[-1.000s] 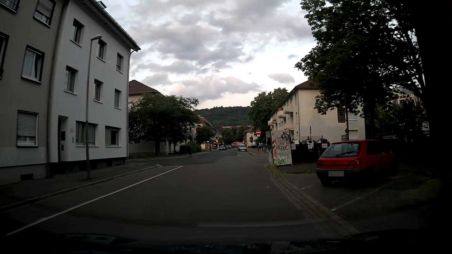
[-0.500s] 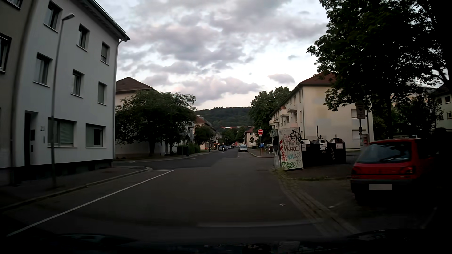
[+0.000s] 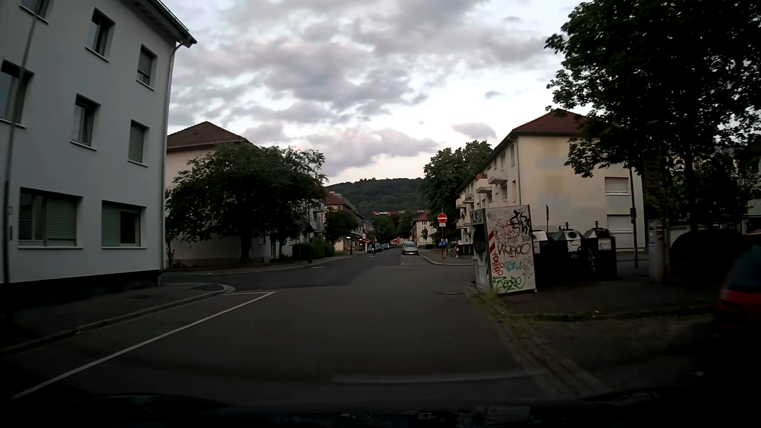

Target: Follow the waypoints while adhering to traffic rules and regulations

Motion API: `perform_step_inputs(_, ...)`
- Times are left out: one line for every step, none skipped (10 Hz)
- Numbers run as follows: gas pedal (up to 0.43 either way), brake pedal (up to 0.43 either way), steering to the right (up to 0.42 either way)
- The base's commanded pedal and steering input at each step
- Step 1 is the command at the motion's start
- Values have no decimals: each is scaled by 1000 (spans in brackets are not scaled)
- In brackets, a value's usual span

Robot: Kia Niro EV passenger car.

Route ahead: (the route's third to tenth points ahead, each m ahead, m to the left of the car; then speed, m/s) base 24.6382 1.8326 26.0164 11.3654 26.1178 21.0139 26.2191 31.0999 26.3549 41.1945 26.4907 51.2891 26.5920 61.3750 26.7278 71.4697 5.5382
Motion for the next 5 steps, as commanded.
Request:
perform_step_inputs(0,0,-1)
perform_step_inputs(0,0,-1)
perform_step_inputs(0,0,-1)
perform_step_inputs(0,0,-1)
perform_step_inputs(0,6,-1)
